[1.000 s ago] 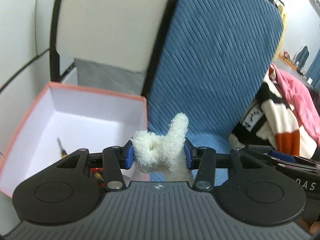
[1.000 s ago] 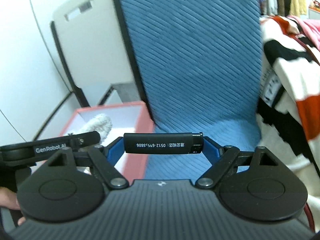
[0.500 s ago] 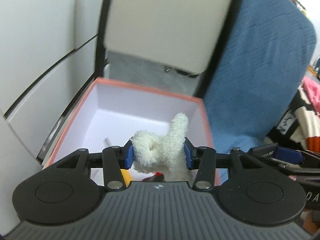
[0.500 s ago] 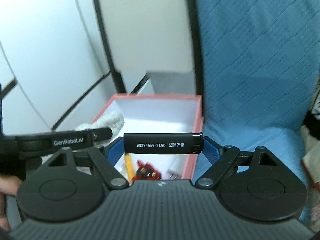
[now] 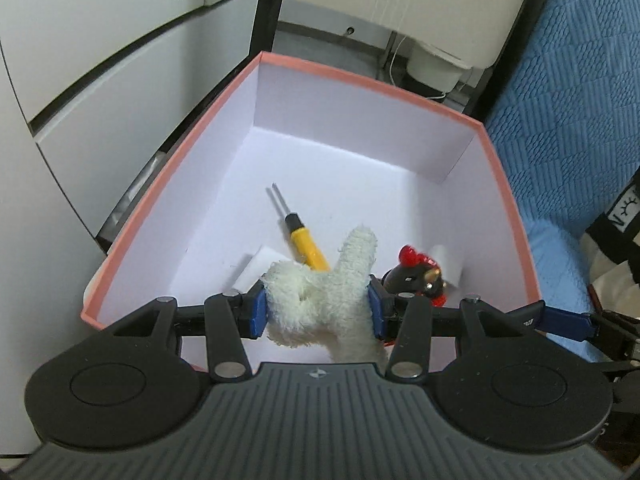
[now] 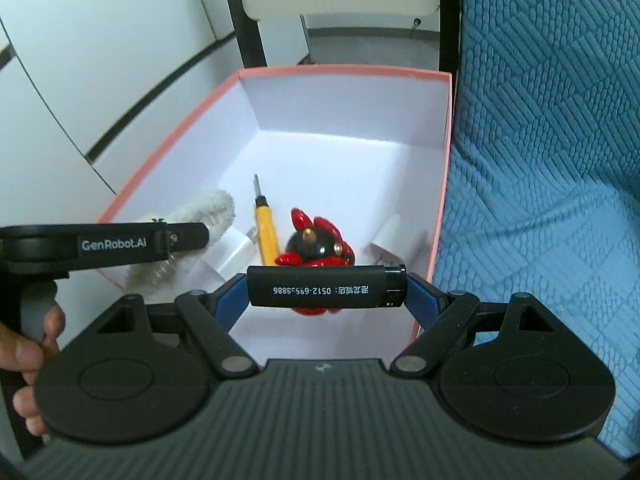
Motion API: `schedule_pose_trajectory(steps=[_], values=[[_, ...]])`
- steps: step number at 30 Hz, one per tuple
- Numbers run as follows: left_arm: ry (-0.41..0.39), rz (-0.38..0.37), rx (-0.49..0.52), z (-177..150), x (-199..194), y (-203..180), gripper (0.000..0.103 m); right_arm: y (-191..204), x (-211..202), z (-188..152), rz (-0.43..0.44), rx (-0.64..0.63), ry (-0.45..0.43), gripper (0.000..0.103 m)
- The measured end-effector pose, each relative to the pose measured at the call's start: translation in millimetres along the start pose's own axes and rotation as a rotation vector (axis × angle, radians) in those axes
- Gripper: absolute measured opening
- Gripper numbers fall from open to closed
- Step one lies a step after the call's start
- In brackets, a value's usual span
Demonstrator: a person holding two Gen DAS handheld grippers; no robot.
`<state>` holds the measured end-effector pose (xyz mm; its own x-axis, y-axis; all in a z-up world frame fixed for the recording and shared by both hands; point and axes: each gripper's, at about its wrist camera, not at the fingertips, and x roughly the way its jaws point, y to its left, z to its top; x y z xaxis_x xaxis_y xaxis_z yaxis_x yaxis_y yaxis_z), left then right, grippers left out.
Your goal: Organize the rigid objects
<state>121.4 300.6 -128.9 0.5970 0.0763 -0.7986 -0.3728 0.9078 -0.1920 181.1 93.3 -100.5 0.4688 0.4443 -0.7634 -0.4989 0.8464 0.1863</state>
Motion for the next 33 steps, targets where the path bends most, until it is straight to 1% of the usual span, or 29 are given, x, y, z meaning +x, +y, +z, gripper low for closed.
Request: schedule_pose_trajectory(steps=[3, 4, 5, 6, 9, 12, 16, 19, 25, 29, 30, 33], values=[[0.012, -0.002, -0.002, -1.2, 3.7, -0.3, 0.055, 0.5, 3.1, 0.9, -0.004, -0.011, 0.010, 0.085], [0.017, -0.003, -0.008, -1.1, 3.1, 1.0, 0.057, 0.7, 3.7, 1.6, -0.003, -0.015, 0.013, 0.085], [0.020, 0.000, -0.016, -1.3, 2.7, 0.7, 0.064, 0.8, 3.3, 2.4, 0.002, -0.019, 0.016, 0.088], [0.017, 0.000, -0.023, -0.3, 0.0, 2.2, 0.067, -0.6, 1.9, 4.2, 0.012, -0.017, 0.013, 0.088], [-0.008, -0.003, -0.031, 2.0, -11.3, 0.4, 0.070, -3.3, -7.7, 8.0, 0.022, 0.008, -0.011, 0.088], [-0.036, 0.001, -0.023, 5.0, -28.6, -4.7, 0.071, -5.3, -19.9, 13.5, 0.013, -0.002, -0.040, 0.088], [-0.083, -0.009, -0.009, 7.6, -56.7, -16.2, 0.071, -8.6, -44.4, 19.8, 0.003, -0.004, -0.087, 0.088], [-0.121, -0.018, -0.007, 7.5, -79.0, -26.5, 0.071, -13.1, -67.8, 24.3, 0.028, 0.006, -0.127, 0.088], [-0.175, -0.042, 0.006, -2.0, -124.5, -50.6, 0.072, -20.2, -114.7, 26.4, 0.040, 0.005, -0.198, 0.088], [-0.206, -0.038, 0.002, -10.2, -147.4, -61.4, 0.086, -25.4, -139.8, 21.6, 0.042, -0.010, -0.241, 0.089], [-0.208, -0.029, 0.002, -12.9, -152.0, -63.6, 0.088, -25.6, -145.4, 19.9, 0.037, -0.023, -0.250, 0.089], [-0.220, -0.023, -0.002, -21.5, -165.7, -67.3, 0.088, -29.7, -159.7, 14.5, 0.030, -0.021, -0.266, 0.089]])
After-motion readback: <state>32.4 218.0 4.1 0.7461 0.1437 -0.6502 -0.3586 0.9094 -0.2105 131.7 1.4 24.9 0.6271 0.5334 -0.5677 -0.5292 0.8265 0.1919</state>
